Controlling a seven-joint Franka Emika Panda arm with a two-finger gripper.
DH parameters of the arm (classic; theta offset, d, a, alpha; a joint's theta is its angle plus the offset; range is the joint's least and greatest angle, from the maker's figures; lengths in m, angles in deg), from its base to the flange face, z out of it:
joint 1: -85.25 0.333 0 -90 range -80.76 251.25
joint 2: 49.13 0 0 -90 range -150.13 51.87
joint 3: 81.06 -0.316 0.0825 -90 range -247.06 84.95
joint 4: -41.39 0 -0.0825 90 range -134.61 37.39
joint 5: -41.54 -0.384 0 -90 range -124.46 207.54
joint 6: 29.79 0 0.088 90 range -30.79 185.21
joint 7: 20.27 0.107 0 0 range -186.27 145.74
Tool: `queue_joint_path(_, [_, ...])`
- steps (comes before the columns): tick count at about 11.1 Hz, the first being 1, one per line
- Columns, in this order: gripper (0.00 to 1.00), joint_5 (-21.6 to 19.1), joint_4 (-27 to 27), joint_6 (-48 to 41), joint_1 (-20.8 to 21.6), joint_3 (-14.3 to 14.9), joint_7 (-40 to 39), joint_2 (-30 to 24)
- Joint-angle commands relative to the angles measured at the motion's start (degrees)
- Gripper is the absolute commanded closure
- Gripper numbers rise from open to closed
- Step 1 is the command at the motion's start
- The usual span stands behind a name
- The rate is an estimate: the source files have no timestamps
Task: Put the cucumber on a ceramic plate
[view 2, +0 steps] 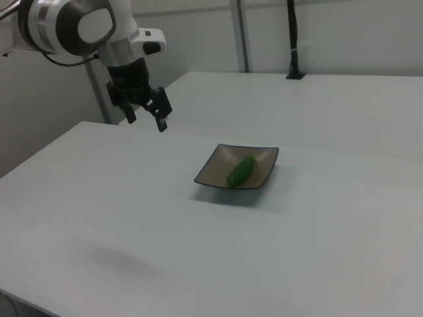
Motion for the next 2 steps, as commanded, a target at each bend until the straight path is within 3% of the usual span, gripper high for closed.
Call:
queue_joint_path(1, [0.0,0.83,-1.08,2.17,0.47,0.37,-1.76,0.02])
queue_joint_path(2, [0.0,0.83,-1.08,2.08,0.47,0.37,-1.76,0.1])
